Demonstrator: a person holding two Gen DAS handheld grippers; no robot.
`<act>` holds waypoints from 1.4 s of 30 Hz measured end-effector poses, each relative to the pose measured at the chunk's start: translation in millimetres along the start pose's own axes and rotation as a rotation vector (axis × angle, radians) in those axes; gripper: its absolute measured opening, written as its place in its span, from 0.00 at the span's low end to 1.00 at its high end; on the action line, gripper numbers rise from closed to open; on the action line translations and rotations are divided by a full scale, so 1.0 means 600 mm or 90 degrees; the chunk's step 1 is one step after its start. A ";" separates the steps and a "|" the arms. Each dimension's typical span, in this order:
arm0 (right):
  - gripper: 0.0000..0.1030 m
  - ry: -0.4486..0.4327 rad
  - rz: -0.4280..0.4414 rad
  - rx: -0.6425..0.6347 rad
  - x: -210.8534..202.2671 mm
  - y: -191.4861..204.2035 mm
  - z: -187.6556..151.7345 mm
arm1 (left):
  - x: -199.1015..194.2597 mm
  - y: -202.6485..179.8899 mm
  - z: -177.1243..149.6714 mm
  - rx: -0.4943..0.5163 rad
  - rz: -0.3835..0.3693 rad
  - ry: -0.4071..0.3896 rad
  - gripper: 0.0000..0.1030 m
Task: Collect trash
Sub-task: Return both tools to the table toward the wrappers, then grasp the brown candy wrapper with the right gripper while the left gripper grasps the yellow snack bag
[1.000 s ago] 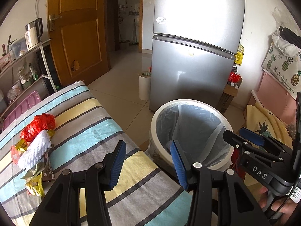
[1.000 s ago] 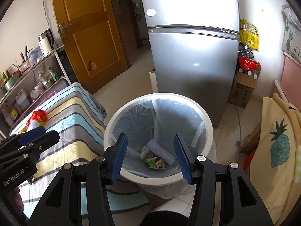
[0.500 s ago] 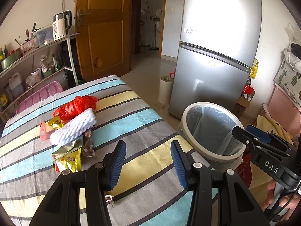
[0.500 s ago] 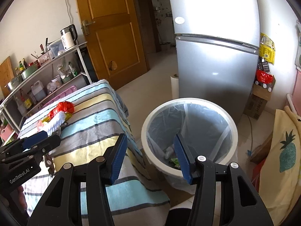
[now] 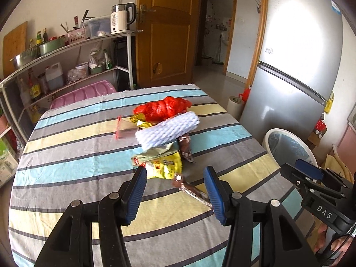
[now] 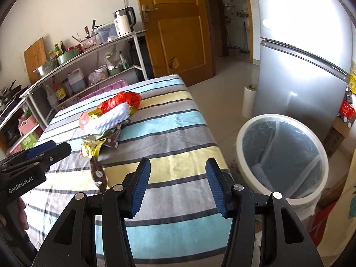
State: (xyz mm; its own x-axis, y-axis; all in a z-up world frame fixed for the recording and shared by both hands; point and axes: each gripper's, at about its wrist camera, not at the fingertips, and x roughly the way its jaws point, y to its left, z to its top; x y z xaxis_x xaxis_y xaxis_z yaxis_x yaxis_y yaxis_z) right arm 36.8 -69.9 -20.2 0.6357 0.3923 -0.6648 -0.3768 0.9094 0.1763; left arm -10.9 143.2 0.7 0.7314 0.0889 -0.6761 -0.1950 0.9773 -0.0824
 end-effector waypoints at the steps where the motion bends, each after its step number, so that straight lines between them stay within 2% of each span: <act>1: 0.51 0.003 0.008 -0.007 0.005 0.009 -0.001 | 0.001 0.012 -0.003 -0.012 -0.003 0.005 0.52; 5: 0.51 0.020 0.036 -0.029 0.028 0.045 -0.002 | 0.001 0.042 -0.015 -0.013 0.031 0.012 0.52; 10: 0.51 0.040 0.073 -0.055 0.050 0.081 -0.004 | 0.008 0.079 -0.026 -0.039 0.037 0.029 0.56; 18: 0.51 0.073 0.110 -0.106 0.088 0.140 -0.013 | 0.021 0.111 -0.031 -0.056 0.041 0.041 0.57; 26: 0.51 0.111 0.107 -0.161 0.126 0.180 -0.022 | 0.035 0.122 -0.025 -0.061 0.042 0.046 0.57; 32: 0.51 0.130 0.100 -0.156 0.138 0.171 -0.021 | 0.055 0.115 -0.016 -0.051 0.010 0.060 0.59; 34: 0.45 0.129 0.102 -0.149 0.139 0.165 -0.020 | 0.063 0.108 -0.011 -0.038 0.006 0.062 0.59; 36: 0.31 0.128 0.096 -0.145 0.139 0.159 -0.017 | 0.070 0.101 -0.004 -0.027 -0.002 0.064 0.59; 39: 0.20 0.130 0.101 -0.134 0.140 0.148 -0.014 | 0.083 0.092 0.006 -0.013 -0.013 0.069 0.59; 42: 0.17 0.127 0.098 -0.116 0.140 0.132 -0.011 | 0.097 0.083 0.015 -0.007 -0.022 0.071 0.59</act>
State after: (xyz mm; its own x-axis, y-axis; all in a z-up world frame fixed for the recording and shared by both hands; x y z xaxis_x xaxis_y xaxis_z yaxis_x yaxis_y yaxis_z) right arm 55.8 34.0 -67.0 0.4234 0.4719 -0.7734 -0.5840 0.7947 0.1652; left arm 27.7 198.8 -36.4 0.6610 0.0326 -0.7497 -0.1784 0.9772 -0.1148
